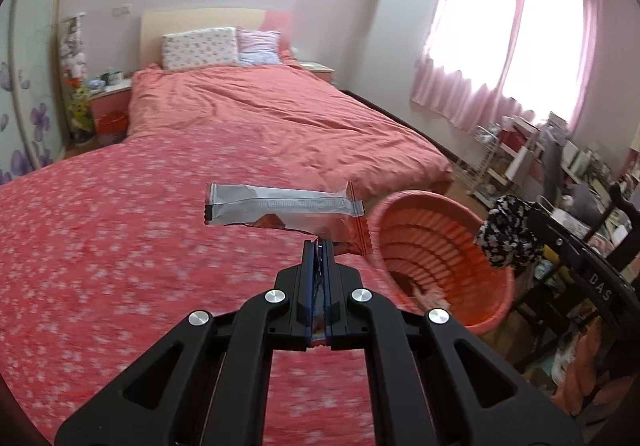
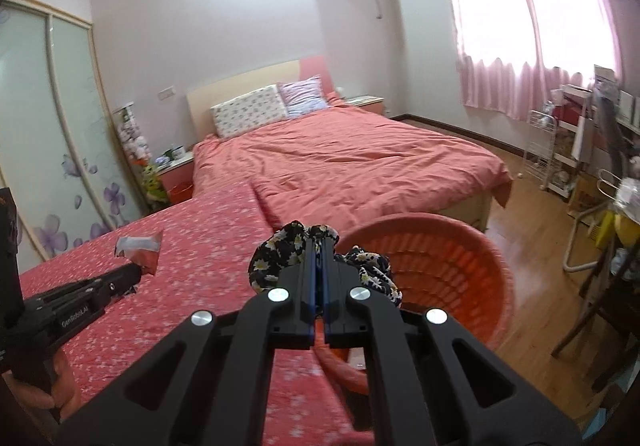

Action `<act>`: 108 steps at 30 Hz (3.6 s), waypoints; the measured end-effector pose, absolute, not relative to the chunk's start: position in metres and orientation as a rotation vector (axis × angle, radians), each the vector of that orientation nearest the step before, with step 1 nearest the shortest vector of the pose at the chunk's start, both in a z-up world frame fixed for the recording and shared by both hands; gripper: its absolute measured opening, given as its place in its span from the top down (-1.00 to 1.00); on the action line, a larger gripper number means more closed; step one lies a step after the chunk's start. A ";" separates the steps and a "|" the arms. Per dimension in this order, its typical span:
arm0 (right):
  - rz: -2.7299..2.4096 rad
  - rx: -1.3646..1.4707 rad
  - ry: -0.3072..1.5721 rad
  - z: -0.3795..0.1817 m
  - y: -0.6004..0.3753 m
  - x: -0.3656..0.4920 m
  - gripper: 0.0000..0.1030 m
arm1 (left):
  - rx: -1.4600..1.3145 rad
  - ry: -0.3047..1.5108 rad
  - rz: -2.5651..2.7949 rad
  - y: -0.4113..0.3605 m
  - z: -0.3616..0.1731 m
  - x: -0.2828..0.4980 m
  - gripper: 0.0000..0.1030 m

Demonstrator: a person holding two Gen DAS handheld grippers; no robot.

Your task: Collect trash

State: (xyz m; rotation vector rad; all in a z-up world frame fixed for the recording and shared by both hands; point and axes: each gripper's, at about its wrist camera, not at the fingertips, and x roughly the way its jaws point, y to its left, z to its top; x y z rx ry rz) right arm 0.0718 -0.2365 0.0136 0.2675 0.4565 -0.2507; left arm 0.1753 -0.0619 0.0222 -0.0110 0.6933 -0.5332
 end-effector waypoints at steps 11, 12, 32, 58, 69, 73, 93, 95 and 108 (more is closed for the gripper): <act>-0.319 0.309 0.449 -0.007 -0.280 0.062 0.93 | -0.013 0.725 -0.633 -0.125 0.009 0.170 0.93; -0.323 0.314 0.451 -0.010 -0.284 0.063 0.93 | -0.013 0.728 -0.639 -0.129 0.008 0.170 0.93; -0.344 0.421 0.472 -0.053 -0.342 0.081 0.93 | 0.013 0.824 -0.718 -0.194 -0.024 0.175 0.93; -0.364 0.489 0.479 -0.065 -0.363 0.079 0.20 | 0.028 0.954 -0.687 -0.200 -0.047 0.192 0.27; -0.349 0.354 0.435 -0.029 -0.304 0.026 -0.72 | -0.006 0.817 -0.552 -0.116 -0.006 0.146 -0.18; -0.334 0.238 0.409 -0.013 -0.257 -0.003 -0.90 | -0.012 0.752 -0.446 -0.076 0.009 0.115 -0.35; -0.465 0.074 0.396 -0.005 -0.137 -0.095 -0.92 | 0.011 0.507 -0.044 0.011 0.024 -0.018 -0.87; -0.476 0.072 0.403 -0.006 -0.134 -0.096 -0.92 | 0.014 0.495 -0.030 0.012 0.024 -0.024 -0.88; -0.503 0.027 0.435 -0.020 -0.122 -0.092 -0.92 | -0.001 0.524 -0.019 0.014 0.009 -0.035 -0.90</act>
